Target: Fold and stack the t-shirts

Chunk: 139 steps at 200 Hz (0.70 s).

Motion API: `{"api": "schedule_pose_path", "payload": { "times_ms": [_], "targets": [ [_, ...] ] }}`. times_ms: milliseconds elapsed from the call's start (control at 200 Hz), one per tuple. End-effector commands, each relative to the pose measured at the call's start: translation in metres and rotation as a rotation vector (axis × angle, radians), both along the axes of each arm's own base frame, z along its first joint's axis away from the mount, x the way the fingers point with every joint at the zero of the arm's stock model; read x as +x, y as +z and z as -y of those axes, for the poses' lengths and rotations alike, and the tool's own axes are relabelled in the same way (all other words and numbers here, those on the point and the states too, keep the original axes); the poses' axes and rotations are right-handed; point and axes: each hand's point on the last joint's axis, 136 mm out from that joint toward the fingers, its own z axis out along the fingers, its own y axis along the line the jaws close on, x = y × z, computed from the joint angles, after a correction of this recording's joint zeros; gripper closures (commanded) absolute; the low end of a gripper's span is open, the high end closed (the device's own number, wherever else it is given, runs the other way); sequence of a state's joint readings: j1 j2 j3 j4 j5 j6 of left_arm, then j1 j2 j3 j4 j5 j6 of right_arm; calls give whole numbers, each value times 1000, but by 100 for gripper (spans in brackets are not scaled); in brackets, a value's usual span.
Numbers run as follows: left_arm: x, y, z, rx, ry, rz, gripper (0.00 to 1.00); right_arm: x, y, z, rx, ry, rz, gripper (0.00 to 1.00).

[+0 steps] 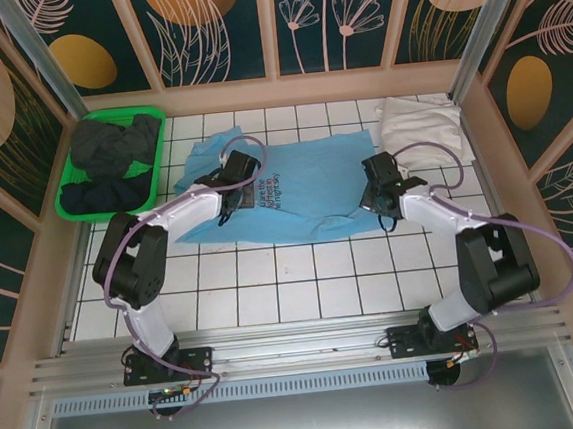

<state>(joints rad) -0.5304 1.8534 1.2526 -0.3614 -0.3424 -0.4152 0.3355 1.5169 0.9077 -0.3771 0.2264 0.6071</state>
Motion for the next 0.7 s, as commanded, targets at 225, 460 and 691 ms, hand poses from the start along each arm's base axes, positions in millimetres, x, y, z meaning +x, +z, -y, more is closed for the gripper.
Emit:
{"api": "schedule_pose_path", "payload": {
  "times_ms": [225, 460, 691],
  "targets": [
    [15, 4, -41, 132, 106, 15, 100, 25, -3, 10, -76, 12, -22, 100],
    [29, -10, -34, 145, 90, -16, 100, 38, -10, 10, -64, 13, -31, 96],
    [34, -14, -39, 173, 108, -22, 100, 48, -14, 8, -69, 19, -41, 96]
  ]
}}
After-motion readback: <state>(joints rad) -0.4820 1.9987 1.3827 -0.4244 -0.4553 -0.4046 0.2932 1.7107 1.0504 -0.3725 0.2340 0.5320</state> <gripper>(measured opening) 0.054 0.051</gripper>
